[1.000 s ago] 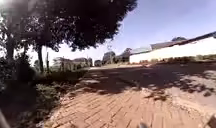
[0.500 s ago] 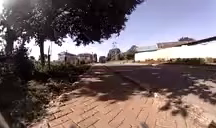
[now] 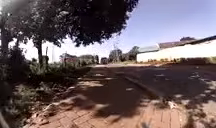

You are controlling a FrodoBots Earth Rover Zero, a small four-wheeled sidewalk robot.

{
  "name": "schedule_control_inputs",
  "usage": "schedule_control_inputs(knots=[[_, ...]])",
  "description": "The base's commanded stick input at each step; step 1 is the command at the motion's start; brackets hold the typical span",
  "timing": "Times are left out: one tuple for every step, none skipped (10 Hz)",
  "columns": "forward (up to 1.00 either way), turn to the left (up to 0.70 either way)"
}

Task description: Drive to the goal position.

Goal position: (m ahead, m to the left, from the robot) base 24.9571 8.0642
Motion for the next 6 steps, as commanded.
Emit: schedule_control_inputs(knots=[[1.0, 0.0], [1.0, 0.0], [1.0, 0.0], [1.0, 0.0], [1.0, 0.0], [1.0, 0.0]])
